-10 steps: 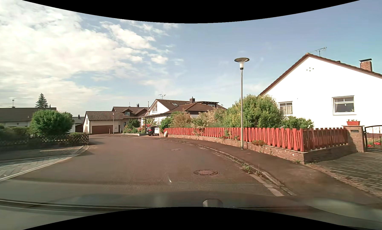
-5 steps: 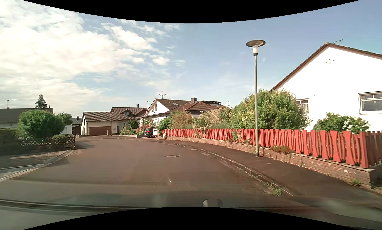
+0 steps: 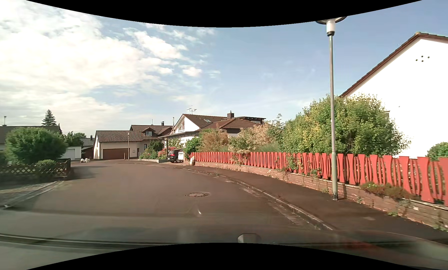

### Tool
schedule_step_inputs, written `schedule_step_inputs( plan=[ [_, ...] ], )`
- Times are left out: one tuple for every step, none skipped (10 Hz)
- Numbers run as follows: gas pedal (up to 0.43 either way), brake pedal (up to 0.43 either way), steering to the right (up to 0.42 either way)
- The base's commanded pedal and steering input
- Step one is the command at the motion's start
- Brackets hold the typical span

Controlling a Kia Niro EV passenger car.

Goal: Follow the waypoints while adhering to traffic rules and regulations

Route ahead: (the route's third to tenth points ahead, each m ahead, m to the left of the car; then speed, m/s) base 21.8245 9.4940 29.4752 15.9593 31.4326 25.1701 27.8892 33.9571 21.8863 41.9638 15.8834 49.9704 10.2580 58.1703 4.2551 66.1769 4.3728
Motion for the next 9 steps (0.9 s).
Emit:
schedule_step_inputs(
  plan=[
    [0.059, 0.0, -0.037],
    [0.047, 0.0, -0.042],
    [0.047, 0.0, -0.05],
    [0.047, 0.0, -0.063],
    [0.028, 0.0, -0.076],
    [0.02, 0.0, -0.091],
    [0.02, 0.0, -0.097],
    [0.02, 0.0, -0.102],
    [0.02, 0.0, -0.104]
  ],
)
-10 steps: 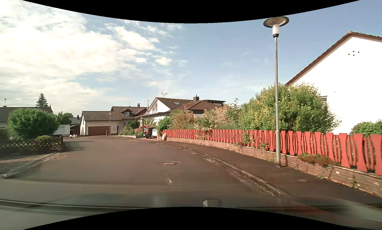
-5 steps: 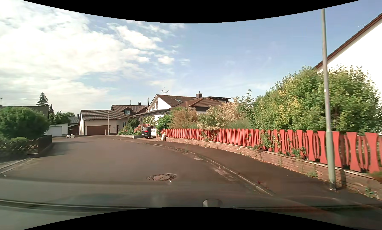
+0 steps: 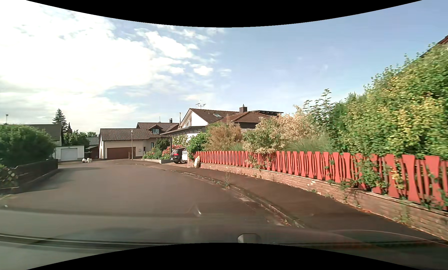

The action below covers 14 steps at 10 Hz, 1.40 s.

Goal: Follow the waypoints while adhering to traffic rules and regulations

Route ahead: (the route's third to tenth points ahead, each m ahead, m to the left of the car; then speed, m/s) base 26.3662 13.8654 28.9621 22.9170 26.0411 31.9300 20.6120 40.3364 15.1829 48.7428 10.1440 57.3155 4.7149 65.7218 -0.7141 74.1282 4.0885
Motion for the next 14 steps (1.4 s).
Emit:
schedule_step_inputs(
  plan=[
    [0.028, 0.0, -0.109],
    [0.028, 0.0, -0.119],
    [0.028, 0.0, -0.131],
    [0.028, 0.0, -0.139],
    [0.028, 0.0, -0.146],
    [0.028, 0.0, -0.156],
    [0.039, 0.0, -0.168],
    [0.067, 0.0, -0.177],
    [0.067, 0.0, -0.182],
    [0.067, 0.0, -0.182],
    [0.087, 0.0, -0.182],
    [0.087, 0.0, -0.182],
    [0.087, 0.0, -0.181],
    [0.087, 0.0, -0.181]
  ],
)
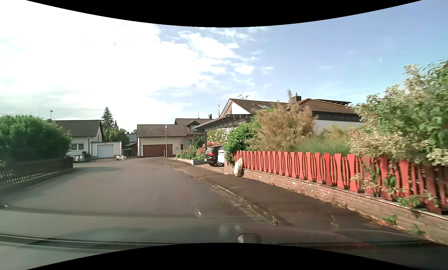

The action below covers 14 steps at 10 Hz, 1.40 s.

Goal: Follow the waypoints while adhering to traffic rules and regulations

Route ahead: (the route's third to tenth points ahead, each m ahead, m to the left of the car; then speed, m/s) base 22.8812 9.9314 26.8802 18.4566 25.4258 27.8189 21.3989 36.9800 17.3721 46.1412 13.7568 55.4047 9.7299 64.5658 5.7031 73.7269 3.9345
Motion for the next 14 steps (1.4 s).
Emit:
schedule_step_inputs(
  plan=[
    [0.087, 0.0, -0.185],
    [0.087, 0.0, -0.191],
    [0.087, 0.0, -0.195],
    [0.087, 0.0, -0.201],
    [0.087, 0.0, -0.203],
    [0.087, 0.0, -0.202],
    [0.087, 0.0, -0.202],
    [0.087, 0.0, -0.202],
    [0.087, 0.0, -0.202],
    [0.087, 0.0, -0.201],
    [0.087, 0.0, -0.196],
    [0.087, 0.0, -0.185],
    [0.087, 0.0, -0.178],
    [0.079, 0.0, -0.176]
  ],
)
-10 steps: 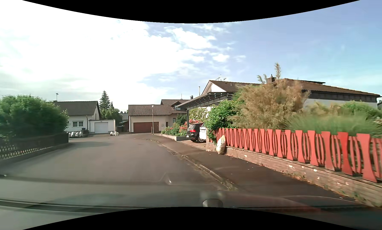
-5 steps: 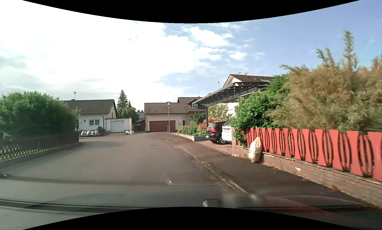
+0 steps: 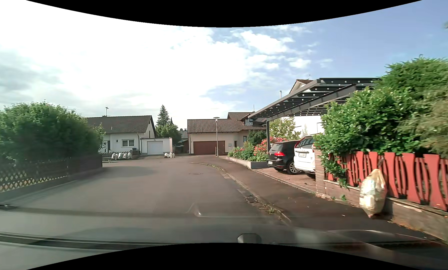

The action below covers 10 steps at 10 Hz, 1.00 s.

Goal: Follow the waypoints while adhering to traffic rules and regulations

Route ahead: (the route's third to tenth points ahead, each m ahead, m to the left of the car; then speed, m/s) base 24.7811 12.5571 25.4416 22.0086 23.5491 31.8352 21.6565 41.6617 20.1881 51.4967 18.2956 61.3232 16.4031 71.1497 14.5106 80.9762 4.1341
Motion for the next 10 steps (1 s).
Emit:
schedule_step_inputs(
  plan=[
    [0.067, 0.0, -0.173],
    [0.067, 0.0, -0.171],
    [0.067, 0.0, -0.166],
    [0.067, 0.0, -0.155],
    [0.067, 0.0, -0.146],
    [0.067, 0.0, -0.135],
    [0.067, 0.0, -0.121],
    [0.067, 0.0, -0.107],
    [0.067, 0.0, -0.095],
    [0.059, 0.0, -0.084]
  ],
)
